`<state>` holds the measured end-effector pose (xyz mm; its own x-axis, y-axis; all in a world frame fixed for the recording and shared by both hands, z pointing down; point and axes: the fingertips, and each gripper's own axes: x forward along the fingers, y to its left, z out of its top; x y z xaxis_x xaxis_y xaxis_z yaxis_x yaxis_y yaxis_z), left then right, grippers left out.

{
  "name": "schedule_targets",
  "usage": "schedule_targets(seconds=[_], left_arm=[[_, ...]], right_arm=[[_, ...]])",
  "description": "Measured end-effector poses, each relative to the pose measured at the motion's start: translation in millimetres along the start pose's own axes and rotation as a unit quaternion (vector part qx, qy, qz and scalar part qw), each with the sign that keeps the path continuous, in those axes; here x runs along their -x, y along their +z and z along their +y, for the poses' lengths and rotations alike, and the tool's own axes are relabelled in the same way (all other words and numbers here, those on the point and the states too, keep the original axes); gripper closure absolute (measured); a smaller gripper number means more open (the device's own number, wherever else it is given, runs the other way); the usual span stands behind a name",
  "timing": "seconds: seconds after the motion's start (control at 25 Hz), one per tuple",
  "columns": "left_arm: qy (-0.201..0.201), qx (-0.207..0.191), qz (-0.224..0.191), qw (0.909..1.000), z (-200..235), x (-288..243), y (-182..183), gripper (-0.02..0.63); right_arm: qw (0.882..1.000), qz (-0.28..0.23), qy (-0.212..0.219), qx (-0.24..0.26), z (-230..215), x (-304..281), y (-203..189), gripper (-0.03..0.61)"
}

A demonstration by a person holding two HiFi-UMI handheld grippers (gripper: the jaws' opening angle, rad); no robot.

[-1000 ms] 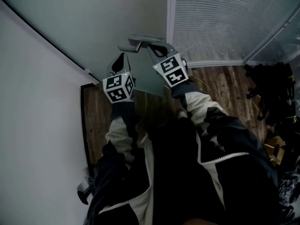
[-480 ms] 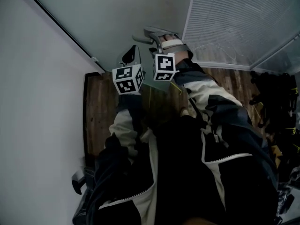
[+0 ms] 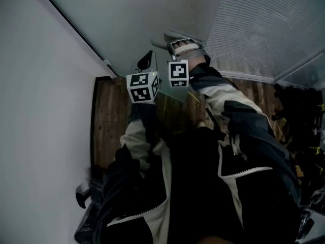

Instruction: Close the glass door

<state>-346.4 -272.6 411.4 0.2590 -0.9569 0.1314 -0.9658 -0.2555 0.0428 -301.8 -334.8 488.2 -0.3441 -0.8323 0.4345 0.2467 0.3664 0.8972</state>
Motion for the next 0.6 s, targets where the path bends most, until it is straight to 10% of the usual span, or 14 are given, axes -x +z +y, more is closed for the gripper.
schedule_targets(seconds=[0.6], left_arm=[[-0.013,0.001,0.005,0.9999,-8.1,-40.1,3.0,0.609]], right_arm=[[0.999,0.011,-0.004,0.036,-13.5,-51.0,-45.5,0.454]])
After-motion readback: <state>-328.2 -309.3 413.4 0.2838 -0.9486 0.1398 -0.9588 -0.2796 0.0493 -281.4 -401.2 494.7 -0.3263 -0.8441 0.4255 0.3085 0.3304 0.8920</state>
